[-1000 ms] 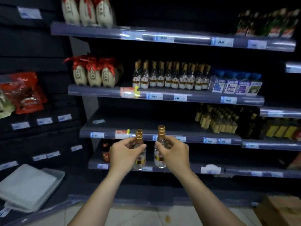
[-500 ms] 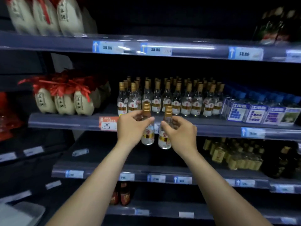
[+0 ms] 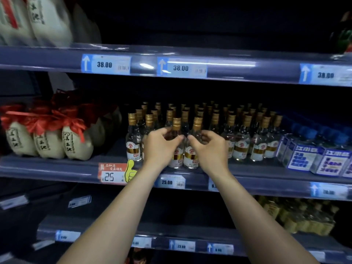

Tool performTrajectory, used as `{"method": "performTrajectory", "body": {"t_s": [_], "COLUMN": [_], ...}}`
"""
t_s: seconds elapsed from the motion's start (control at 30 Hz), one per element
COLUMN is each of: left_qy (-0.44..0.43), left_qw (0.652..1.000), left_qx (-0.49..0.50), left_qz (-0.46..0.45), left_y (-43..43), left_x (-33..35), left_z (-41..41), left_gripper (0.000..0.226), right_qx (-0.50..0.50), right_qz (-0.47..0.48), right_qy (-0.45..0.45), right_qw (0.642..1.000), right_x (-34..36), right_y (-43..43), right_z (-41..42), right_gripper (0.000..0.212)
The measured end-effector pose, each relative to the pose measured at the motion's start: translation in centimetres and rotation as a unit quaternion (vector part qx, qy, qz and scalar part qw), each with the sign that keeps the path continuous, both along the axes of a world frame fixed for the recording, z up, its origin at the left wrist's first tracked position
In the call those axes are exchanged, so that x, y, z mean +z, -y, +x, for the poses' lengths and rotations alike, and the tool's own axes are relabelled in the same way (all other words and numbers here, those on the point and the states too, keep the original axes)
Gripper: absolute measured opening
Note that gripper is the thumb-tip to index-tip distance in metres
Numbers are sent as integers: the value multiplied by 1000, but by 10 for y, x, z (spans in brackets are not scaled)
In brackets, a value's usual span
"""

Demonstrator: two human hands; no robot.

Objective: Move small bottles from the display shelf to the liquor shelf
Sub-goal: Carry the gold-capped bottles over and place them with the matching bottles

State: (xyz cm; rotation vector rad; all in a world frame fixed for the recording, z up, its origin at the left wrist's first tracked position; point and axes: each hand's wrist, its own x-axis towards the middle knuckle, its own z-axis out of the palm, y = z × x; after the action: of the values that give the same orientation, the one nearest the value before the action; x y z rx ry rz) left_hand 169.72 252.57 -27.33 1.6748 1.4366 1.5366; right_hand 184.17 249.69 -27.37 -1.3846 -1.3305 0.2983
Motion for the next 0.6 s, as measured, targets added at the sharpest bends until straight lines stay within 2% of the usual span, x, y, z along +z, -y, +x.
{"method": "performTrajectory", "body": {"t_s": [0.13,0.23,0.37,0.43,0.53,0.6], "left_qy": [-8,-27,-12,-51,-141,-169], "left_qw": [1000,999,995,987,979,974], "left_qx": [10,24,60,114,131,137], "left_qz": [7,28,73,97,66,59], "left_y": [-3,1,20,31,36,32], "left_x": [-5,-9,-21,-37,-56,-59], "left_z": [3,5,1,-4,-4,-1], "left_gripper": [36,51,62,62,64,62], "right_qx": [11,22,64,51,33,35], "right_qz": [5,4,-38,-65,-74,-76], "right_qy": [7,7,22,72,107,104], "right_qw": [1000,1000,997,994,991,991], "right_x": [-10,-14,-19,-25,-30,-29], "right_y": [-9,-13,-3,3,3,-1], "right_z": [3,5,16,23,26,22], "right_gripper": [41,54,78,73,54,56]}}
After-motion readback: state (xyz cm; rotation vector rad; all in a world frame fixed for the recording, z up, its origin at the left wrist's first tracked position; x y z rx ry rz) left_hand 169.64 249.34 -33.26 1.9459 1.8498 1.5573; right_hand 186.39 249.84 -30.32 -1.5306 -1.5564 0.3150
